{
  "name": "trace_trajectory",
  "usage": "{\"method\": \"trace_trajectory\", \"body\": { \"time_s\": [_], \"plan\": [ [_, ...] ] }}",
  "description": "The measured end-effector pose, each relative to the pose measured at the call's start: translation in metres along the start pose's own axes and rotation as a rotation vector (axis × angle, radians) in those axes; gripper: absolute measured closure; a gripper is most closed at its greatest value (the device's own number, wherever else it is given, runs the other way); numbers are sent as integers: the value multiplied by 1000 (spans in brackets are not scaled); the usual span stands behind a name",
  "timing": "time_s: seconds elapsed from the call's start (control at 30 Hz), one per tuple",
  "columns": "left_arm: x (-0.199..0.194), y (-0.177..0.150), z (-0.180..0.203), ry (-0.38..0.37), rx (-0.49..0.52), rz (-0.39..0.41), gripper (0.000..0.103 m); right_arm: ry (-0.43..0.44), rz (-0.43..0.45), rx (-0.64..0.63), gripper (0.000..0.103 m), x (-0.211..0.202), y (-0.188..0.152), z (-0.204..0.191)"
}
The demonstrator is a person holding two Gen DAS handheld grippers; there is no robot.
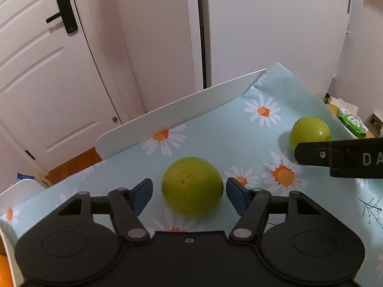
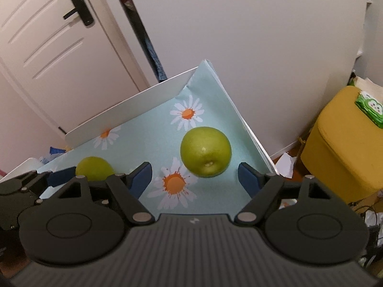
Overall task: Organize fruits
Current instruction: 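Grasp a green apple with the left tool while the right tool grasps the other green apple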
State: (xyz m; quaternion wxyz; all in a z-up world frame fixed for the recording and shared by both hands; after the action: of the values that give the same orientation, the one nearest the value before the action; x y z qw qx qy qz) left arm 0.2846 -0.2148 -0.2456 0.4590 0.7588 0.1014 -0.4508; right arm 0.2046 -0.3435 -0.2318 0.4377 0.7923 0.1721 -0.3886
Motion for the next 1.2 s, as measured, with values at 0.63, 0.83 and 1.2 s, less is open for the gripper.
{"method": "trace_trajectory", "body": {
  "time_s": [0.63, 0.83, 1.2],
  "plan": [
    [-9, -11, -10, -6, -39, -10, 43, -75, 22, 8, 21, 22, 7, -1],
    [-19, -16, -15, 19, -57, -4, 43, -90, 26, -13, 25, 27, 9, -2],
    [-46, -27, -31, 84, -138, 13, 43, -76, 25, -110, 34, 28, 12, -7]
  ]
}}
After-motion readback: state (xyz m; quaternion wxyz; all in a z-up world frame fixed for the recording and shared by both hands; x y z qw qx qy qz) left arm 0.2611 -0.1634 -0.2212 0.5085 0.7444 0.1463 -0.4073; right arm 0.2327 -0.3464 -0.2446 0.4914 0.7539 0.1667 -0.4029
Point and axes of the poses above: each gripper's, at about its wrist camera, not at the fingertips, and x roughly the way its jaws point, z to its right, y to its top, the point moved 8 cm from there along x, roughly the way its jaws point, and after that the axes turned 4 degrees about x, right-handed, at the moved point
